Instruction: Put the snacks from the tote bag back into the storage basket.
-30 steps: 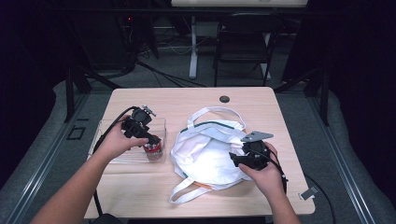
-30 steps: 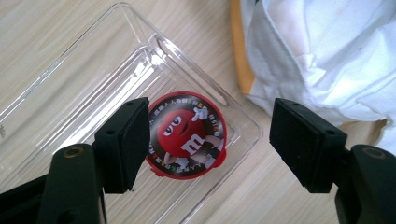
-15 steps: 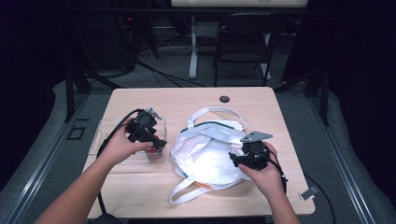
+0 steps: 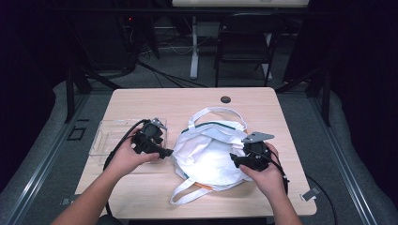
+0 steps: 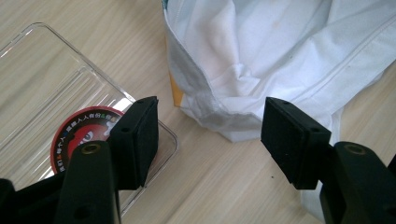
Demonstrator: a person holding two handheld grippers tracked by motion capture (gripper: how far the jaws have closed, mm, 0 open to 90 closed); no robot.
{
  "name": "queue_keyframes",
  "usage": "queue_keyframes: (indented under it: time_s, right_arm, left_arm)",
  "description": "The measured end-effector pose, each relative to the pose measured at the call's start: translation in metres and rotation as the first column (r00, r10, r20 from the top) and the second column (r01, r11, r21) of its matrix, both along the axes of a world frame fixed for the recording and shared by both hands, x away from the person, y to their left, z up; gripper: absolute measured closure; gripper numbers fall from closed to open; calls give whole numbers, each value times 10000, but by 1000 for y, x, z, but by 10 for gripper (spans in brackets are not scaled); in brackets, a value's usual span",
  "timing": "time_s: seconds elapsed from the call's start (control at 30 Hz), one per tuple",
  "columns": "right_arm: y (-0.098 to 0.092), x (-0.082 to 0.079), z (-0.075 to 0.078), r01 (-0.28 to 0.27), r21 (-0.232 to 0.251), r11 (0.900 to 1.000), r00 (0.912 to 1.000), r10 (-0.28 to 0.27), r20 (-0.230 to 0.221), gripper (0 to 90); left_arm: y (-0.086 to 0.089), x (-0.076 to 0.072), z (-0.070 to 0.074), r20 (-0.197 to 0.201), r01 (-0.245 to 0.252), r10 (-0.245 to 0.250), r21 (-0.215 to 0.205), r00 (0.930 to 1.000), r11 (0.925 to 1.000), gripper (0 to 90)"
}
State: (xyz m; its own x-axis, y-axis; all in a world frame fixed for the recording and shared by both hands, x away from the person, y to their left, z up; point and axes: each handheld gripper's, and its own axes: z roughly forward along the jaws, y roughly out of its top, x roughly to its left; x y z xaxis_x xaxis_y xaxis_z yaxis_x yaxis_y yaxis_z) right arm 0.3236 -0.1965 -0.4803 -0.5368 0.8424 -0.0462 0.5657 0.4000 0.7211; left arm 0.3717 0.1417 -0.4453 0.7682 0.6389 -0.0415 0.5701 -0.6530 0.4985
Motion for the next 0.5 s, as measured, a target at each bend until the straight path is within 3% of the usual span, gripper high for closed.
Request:
queue_keyframes:
  time_s: [0.27, 0.37, 0.5]
  right_arm:
    - [0, 0, 0, -55, -44, 10000, 10000, 55, 0, 345]
    - [1, -1, 0, -167, -48, 9998, 9998, 167, 47, 345]
    - [4, -1, -1, -368, -146, 9992, 9993, 369, 62, 342]
  left_arm:
    - [-10, -11, -13, 217, 55, -57, 94, 9997, 9999, 384]
    - [-16, -14, -23, 17, 320, -320, -135, 9995, 9994, 384]
    - [-24, -18, -31, -51, 477, -477, -59, 9988, 9988, 384]
